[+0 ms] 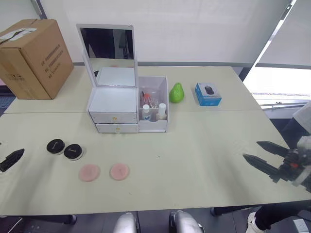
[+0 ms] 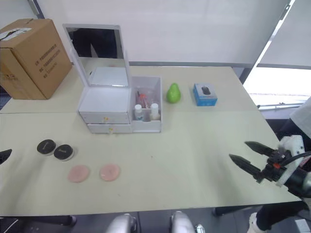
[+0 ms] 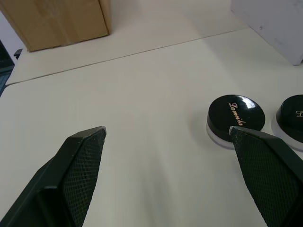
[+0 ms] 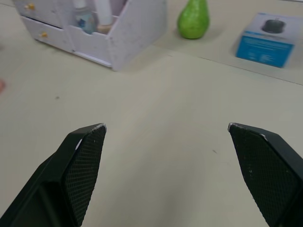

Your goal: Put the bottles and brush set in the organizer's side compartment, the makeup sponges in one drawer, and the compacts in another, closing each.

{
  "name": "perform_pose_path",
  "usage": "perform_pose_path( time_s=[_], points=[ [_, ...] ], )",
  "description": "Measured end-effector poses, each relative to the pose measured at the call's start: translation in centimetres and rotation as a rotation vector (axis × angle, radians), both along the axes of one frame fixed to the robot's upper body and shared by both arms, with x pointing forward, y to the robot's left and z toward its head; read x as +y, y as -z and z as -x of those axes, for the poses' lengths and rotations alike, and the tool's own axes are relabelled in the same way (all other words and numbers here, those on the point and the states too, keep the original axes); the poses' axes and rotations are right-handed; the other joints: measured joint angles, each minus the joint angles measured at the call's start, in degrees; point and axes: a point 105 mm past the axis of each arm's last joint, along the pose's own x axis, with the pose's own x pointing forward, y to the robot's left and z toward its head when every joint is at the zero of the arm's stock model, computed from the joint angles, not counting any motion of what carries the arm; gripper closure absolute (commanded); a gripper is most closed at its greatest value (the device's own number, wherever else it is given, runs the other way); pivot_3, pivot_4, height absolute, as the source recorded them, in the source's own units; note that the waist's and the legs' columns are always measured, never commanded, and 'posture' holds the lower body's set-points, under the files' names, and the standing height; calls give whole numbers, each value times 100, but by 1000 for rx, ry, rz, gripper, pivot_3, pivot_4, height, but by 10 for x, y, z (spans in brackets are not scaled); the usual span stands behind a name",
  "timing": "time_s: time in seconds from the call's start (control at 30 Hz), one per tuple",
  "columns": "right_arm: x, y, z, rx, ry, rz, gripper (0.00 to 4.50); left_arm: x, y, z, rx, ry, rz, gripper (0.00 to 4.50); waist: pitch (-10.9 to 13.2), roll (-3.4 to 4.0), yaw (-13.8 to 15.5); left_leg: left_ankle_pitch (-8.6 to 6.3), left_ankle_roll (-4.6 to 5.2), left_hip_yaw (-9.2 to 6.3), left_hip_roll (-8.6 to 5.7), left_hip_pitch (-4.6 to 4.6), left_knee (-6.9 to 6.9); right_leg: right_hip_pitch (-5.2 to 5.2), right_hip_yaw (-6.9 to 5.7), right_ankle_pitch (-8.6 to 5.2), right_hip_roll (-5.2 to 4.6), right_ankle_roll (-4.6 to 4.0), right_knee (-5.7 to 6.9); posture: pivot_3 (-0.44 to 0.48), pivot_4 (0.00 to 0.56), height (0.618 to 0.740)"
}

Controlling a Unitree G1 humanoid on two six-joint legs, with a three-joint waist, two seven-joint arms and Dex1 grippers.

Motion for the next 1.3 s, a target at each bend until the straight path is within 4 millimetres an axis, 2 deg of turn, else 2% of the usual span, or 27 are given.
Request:
perform_pose_path(
  time_s=[0.07,0.13,0.2,0.27,0.4,0.47,0.6,0.73,0.87,1.03,1.23,1.3],
  points=[
    [23,-10,-7,-30,-66,-30,20,-21,11,0,-4,36,33,0,1,1,-10,0,0,5,0,3,1,-1,0,3,-3,4,0,0,150,740],
    [49,-21,-14,-69,-145,-61,20,-57,29,-1,2,100,94,0,-2,-3,-11,1,1,9,-8,1,3,18,-1,11,-21,18,2,0,150,740],
    [83,-35,-23,-115,-237,-83,20,-113,48,-2,-2,176,180,0,-1,-21,-16,2,3,26,-10,-7,17,12,5,19,-23,30,-1,0,150,740],
    [103,-40,-27,-126,-292,-91,20,-141,51,-4,-25,200,209,0,-2,-49,1,5,9,41,-16,-20,24,2,-6,22,-17,33,-4,0,150,740],
    [136,-50,-33,-167,-380,-83,20,-198,38,-21,-199,173,222,0,-14,-58,94,20,33,52,-29,-68,52,9,-12,41,-30,39,-5,0,150,740],
    [145,-45,-36,-152,-401,-58,20,-215,27,-33,-312,95,197,0,-27,-70,128,29,49,52,-29,-78,70,14,-14,74,-26,5,-7,0,150,740],
    [156,-30,-41,-104,-430,-3,20,-250,12,-52,-460,-9,164,0,-40,-63,149,31,53,46,-31,-92,101,22,-12,73,-18,20,-7,0,150,740],
    [160,-19,-42,-85,-450,34,20,-261,9,-71,-505,-111,134,0,-42,-60,138,33,57,18,-31,-91,111,26,9,58,17,50,-7,0,150,740],
    [166,-24,-42,-156,-484,5,20,-262,10,-96,-499,-156,126,0,-45,-57,126,34,59,-14,-30,-85,120,30,23,64,50,58,-8,0,150,740],
    [169,-29,-42,-207,-498,-9,20,-261,22,-102,-461,-173,131,0,-48,-52,64,34,60,-27,-29,-79,119,30,24,78,56,75,-5,0,150,740],
    [170,-31,-43,-216,-494,-11,20,-262,26,-103,-450,-163,134,0,-49,-51,64,34,59,-26,-29,-81,119,30,22,68,51,42,-5,0,150,740],
    [169,-31,-44,-217,-487,-9,0,-263,25,-104,-456,-159,133,405,-49,-51,65,34,59,-25,-29,-82,119,30,22,69,51,41,-6,0,150,740]
  ],
)
